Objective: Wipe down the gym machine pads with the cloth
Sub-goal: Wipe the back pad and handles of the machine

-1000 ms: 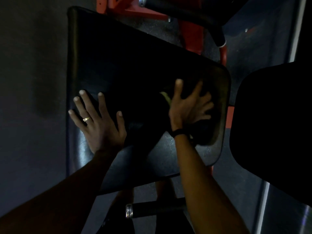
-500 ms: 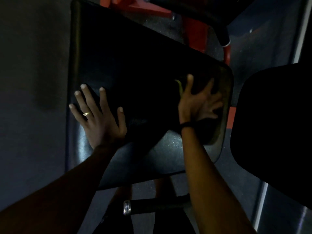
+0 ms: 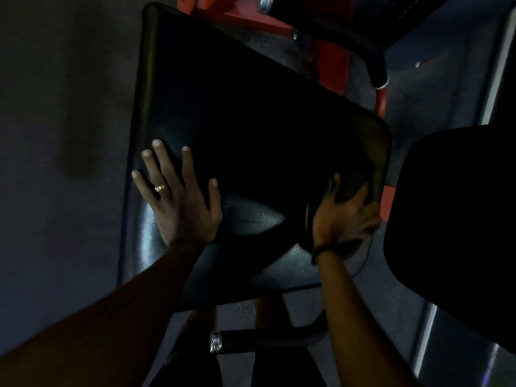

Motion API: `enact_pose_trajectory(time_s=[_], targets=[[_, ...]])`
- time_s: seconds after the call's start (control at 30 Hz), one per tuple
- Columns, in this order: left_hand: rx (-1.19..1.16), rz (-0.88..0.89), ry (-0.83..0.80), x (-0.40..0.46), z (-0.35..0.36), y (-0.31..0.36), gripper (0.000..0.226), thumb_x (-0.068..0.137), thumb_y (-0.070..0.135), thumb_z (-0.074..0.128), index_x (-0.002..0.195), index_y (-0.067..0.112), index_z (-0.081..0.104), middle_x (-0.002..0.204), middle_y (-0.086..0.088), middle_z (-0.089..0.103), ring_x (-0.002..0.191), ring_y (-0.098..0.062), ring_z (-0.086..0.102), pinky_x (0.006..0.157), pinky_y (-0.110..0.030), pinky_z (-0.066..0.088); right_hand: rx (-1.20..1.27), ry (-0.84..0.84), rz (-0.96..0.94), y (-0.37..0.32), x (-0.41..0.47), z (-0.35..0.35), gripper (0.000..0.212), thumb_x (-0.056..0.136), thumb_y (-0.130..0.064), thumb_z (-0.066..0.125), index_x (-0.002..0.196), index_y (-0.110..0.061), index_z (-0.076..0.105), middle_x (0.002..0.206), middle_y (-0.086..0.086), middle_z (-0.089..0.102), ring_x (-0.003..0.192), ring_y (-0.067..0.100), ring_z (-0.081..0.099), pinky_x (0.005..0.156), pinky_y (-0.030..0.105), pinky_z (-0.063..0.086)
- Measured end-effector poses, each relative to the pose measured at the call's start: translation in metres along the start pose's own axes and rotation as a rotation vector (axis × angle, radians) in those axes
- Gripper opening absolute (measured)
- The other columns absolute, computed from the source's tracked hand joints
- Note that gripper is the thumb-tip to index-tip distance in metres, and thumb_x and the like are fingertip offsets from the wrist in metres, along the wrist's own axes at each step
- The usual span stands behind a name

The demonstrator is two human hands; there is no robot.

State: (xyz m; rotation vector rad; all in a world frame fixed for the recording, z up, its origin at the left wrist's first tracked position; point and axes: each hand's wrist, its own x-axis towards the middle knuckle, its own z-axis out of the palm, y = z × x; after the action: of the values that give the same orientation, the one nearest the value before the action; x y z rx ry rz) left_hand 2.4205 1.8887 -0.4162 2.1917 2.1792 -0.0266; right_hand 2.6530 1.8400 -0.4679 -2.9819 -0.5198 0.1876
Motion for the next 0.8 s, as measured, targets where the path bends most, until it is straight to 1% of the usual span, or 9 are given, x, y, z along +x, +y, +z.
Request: enact_pose_trajectory(time_s=[0.1, 0.2, 0.3, 0.4, 0.47, 0.53, 0.6, 0.7, 0.8], targets=[[0.005, 0.008, 0.022, 0.000, 0.002, 0.000, 0.064, 0.103, 0.047, 0.034, 0.154, 0.008, 0.029, 0.162, -0.029, 0.014, 0.151, -0.045, 0.012, 0.119, -0.063, 0.011, 0.096, -0.090, 0.047, -0.081, 0.041, -0.001, 0.076, 0.089, -0.078, 0.035, 0.153, -0.035, 0.037, 0.155, 0.016, 0.035, 0.142, 0.038, 0.030, 0.109, 0.062, 0.024], [-0.009, 0.005, 0.029, 0.000, 0.002, 0.002, 0.064, 0.103, 0.046, 0.035, 0.154, 0.008, 0.030, 0.162, -0.028, 0.014, 0.151, -0.044, 0.012, 0.119, -0.064, 0.011, 0.085, -0.060, -0.274, -0.112, 0.015, -0.009, 0.077, 0.087, -0.079, 0.035, 0.148, -0.033, 0.048, 0.140, 0.016, 0.048, 0.130, 0.038, 0.040, 0.100, 0.058, 0.034], [-0.003, -0.005, 0.027, 0.000, 0.001, 0.001, 0.064, 0.103, 0.046, 0.035, 0.155, 0.009, 0.029, 0.163, -0.028, 0.012, 0.152, -0.043, 0.010, 0.119, -0.063, 0.011, 0.125, -0.072, -0.597, -0.065, -0.054, -0.017, 0.072, 0.088, -0.076, 0.047, 0.144, -0.031, 0.052, 0.134, 0.014, 0.053, 0.123, 0.034, 0.044, 0.097, 0.052, 0.035], [-0.013, -0.010, -0.007, 0.001, 0.001, 0.000, 0.066, 0.103, 0.048, 0.035, 0.156, 0.010, 0.025, 0.164, -0.027, 0.009, 0.152, -0.042, 0.007, 0.120, -0.063, 0.009, 0.070, -0.202, -0.746, 0.024, -0.102, -0.029, 0.066, 0.090, -0.071, 0.045, 0.145, -0.034, 0.045, 0.135, 0.012, 0.047, 0.122, 0.035, 0.045, 0.099, 0.054, 0.038], [-0.007, -0.017, -0.017, 0.000, 0.001, 0.000, 0.066, 0.103, 0.048, 0.034, 0.156, 0.011, 0.024, 0.164, -0.026, 0.008, 0.152, -0.042, 0.007, 0.120, -0.062, 0.009, 0.036, -0.221, -0.675, 0.069, -0.095, -0.029, 0.065, 0.089, -0.068, 0.046, 0.142, -0.030, 0.049, 0.130, 0.016, 0.050, 0.117, 0.039, 0.049, 0.096, 0.058, 0.041], [-0.005, -0.023, -0.009, 0.000, 0.001, 0.001, 0.065, 0.102, 0.048, 0.035, 0.156, 0.011, 0.026, 0.164, -0.026, 0.009, 0.152, -0.042, 0.008, 0.121, -0.062, 0.008, 0.012, -0.140, -0.505, 0.075, -0.059, -0.018, 0.063, 0.093, -0.065, 0.045, 0.137, -0.021, 0.056, 0.125, 0.023, 0.054, 0.114, 0.045, 0.052, 0.093, 0.061, 0.042], [-0.024, -0.020, 0.012, 0.001, 0.001, 0.001, 0.065, 0.102, 0.046, 0.038, 0.155, 0.011, 0.028, 0.164, -0.026, 0.011, 0.152, -0.041, 0.009, 0.121, -0.061, 0.008, 0.021, 0.002, -0.331, 0.041, -0.013, -0.006, 0.063, 0.097, -0.064, 0.044, 0.138, -0.018, 0.057, 0.128, 0.026, 0.054, 0.119, 0.047, 0.051, 0.094, 0.060, 0.039], [-0.025, -0.013, 0.018, 0.000, 0.003, -0.001, 0.065, 0.101, 0.046, 0.038, 0.155, 0.012, 0.028, 0.164, -0.025, 0.010, 0.152, -0.041, 0.009, 0.121, -0.061, 0.008, 0.108, 0.005, -0.061, -0.059, 0.050, 0.001, 0.063, 0.097, -0.063, 0.044, 0.150, -0.030, 0.044, 0.148, 0.019, 0.043, 0.137, 0.039, 0.037, 0.107, 0.056, 0.026], [-0.039, -0.010, 0.013, -0.001, 0.003, 0.000, 0.066, 0.102, 0.048, 0.034, 0.156, 0.012, 0.026, 0.165, -0.024, 0.009, 0.153, -0.040, 0.007, 0.121, -0.061, 0.008, 0.173, -0.027, -0.224, -0.138, 0.054, 0.003, 0.061, 0.095, -0.063, 0.045, 0.147, -0.031, 0.049, 0.145, 0.018, 0.046, 0.136, 0.038, 0.037, 0.106, 0.056, 0.024]])
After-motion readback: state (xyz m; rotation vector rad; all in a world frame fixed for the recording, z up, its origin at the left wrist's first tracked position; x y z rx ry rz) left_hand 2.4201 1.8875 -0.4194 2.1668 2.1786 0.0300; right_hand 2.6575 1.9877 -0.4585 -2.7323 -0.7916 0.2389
